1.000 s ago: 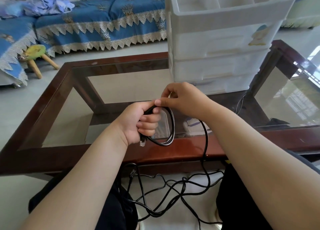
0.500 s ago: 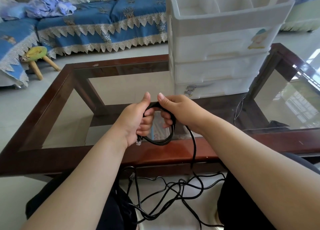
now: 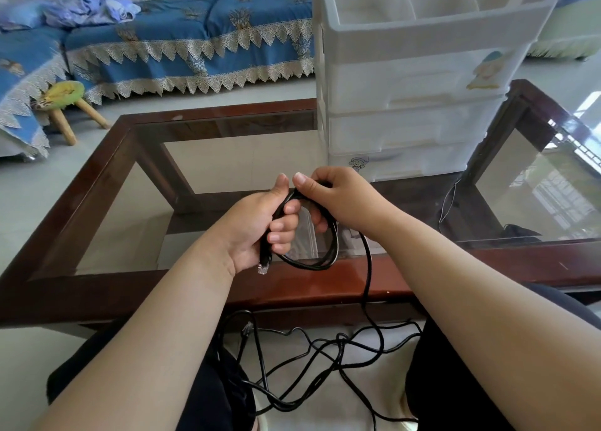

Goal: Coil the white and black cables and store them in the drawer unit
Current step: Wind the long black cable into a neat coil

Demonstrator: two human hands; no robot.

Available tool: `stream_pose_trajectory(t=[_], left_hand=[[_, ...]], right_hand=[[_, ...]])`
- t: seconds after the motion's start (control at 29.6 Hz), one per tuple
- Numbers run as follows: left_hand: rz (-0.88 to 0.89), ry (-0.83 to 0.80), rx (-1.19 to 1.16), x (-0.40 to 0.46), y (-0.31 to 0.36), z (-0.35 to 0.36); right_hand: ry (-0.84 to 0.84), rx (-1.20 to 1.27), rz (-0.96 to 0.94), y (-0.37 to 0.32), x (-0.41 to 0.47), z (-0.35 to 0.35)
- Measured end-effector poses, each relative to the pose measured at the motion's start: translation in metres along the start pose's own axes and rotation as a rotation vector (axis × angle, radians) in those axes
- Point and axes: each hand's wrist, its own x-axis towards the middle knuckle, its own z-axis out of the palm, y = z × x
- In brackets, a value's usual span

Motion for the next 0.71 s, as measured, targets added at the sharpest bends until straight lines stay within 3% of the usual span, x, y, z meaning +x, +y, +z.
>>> stream_pose_trajectory(t=[0.37,0.71], left_hand=[[0.068,-0.088,-0.1,0.0005,-0.002,0.0031],[0.123,-0.116,-0.295,0.0,0.0009,0.0028]], right_hand=[[0.109,-0.161,-0.047,0.0047,0.008,0.0061],[0.045,0.309,-0.044,-0.0005,0.0084,0.0015]])
